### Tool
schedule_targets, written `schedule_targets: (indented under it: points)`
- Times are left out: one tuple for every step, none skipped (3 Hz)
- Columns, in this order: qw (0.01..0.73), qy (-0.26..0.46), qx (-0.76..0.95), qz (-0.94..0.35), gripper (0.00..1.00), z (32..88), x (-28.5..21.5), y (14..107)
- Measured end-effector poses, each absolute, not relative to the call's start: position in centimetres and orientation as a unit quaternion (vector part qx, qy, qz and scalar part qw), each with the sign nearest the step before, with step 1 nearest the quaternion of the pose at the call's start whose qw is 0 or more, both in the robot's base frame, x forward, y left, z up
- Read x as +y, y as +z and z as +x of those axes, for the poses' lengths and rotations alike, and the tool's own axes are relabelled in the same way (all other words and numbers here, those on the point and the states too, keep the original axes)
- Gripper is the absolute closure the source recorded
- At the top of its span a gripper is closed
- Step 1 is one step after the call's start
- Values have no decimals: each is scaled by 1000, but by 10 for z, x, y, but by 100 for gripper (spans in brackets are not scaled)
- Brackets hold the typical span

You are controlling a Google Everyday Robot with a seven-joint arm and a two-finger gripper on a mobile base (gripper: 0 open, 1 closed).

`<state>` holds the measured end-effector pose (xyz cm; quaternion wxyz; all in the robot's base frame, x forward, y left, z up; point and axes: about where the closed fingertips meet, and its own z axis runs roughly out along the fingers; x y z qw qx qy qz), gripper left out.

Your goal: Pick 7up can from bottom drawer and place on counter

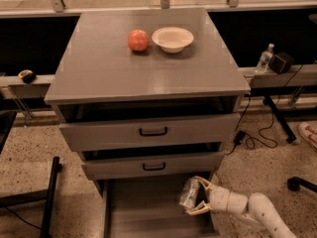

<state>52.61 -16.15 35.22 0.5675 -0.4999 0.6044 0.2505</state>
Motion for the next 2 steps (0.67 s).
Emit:
schedule_targets:
  points:
    - [573,274,580,-510,100,530,-158,364]
    - [580,272,514,-570,100,521,-160,404]
